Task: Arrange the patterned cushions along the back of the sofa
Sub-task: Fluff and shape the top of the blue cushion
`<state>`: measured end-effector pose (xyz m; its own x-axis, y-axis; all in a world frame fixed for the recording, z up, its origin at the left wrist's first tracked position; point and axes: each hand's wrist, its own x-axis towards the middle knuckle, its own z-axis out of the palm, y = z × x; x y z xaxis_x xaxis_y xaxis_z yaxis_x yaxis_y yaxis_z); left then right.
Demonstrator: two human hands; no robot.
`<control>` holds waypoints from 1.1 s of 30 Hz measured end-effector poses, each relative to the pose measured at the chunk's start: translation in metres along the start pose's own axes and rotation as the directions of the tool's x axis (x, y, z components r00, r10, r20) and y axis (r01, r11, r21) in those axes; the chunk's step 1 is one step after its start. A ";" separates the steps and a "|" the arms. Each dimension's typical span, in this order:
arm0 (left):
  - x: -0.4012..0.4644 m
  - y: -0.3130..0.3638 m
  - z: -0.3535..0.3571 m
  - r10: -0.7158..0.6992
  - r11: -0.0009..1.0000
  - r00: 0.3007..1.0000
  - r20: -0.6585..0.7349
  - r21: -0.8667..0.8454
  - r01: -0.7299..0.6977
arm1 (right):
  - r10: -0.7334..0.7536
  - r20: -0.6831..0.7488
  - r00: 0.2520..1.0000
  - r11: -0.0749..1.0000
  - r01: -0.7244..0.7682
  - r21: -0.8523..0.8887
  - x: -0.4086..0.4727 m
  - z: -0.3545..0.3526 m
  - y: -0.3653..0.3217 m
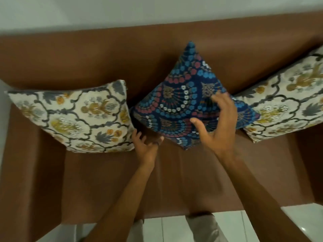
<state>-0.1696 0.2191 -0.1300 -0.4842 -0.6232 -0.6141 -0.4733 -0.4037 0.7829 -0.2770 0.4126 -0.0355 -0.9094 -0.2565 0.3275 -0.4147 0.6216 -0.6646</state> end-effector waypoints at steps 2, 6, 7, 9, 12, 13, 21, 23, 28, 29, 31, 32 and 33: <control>-0.007 -0.002 -0.049 0.161 0.983 0.974 -0.159 0.113 -0.144 | 0.003 0.095 0.995 0.992 -0.015 0.125 -0.040 0.040 -0.036; 0.029 0.017 -0.168 0.342 0.881 0.886 -0.315 0.436 -0.185 | 0.236 0.659 0.714 0.858 -0.471 0.203 -0.079 0.138 -0.101; 0.049 0.030 -0.192 0.327 0.853 0.898 -0.293 0.500 -0.148 | 0.205 0.698 0.686 0.821 -0.508 0.259 -0.076 0.160 -0.108; 0.098 0.054 -0.242 0.292 0.833 0.936 -0.197 0.533 -0.148 | 0.185 0.705 0.685 0.782 -0.537 0.316 -0.064 0.207 -0.121; 0.155 0.087 -0.293 0.126 0.837 0.990 0.069 0.528 -0.143 | 0.355 0.624 0.696 0.730 -0.623 0.279 -0.045 0.258 -0.138; 0.166 0.094 -0.302 0.092 0.846 0.983 0.161 0.508 -0.162 | 0.398 0.590 0.702 0.729 -0.633 0.262 -0.041 0.267 -0.144; 0.150 0.069 -0.309 0.091 0.996 0.985 0.144 -0.002 -0.092 | 0.233 0.388 0.891 0.954 -0.288 0.087 0.000 0.238 -0.205; 0.132 0.049 -0.306 0.003 0.994 0.991 0.131 -0.107 0.012 | 0.148 0.425 0.893 0.986 -0.167 0.007 0.017 0.233 -0.220; 0.138 0.038 -0.302 -0.119 0.968 0.986 0.116 -0.208 0.141 | 0.111 0.559 0.822 0.992 -0.057 -0.114 0.039 0.256 -0.246; 0.139 0.043 -0.310 -0.091 0.969 0.990 0.108 -0.222 0.113 | 0.099 0.562 0.821 0.993 -0.043 -0.112 0.037 0.259 -0.256; 0.144 0.052 -0.299 -0.069 0.963 0.993 0.095 -0.254 0.091 | 0.126 0.520 0.844 0.990 -0.077 -0.115 0.040 0.253 -0.253; 0.144 0.056 -0.294 -0.027 0.958 0.998 0.062 -0.283 0.044 | 0.123 0.498 0.859 0.991 -0.083 -0.101 0.041 0.251 -0.250; 0.142 0.056 -0.289 0.003 0.953 1.000 0.025 -0.303 0.004 | 0.135 0.476 0.869 0.991 -0.106 -0.087 0.039 0.247 -0.247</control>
<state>-0.0520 -0.0857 -0.1446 -0.5041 -0.6076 -0.6138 -0.2299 -0.5906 0.7735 -0.2183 0.0663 -0.0246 -0.8622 -0.4911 -0.1245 -0.3112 0.7073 -0.6348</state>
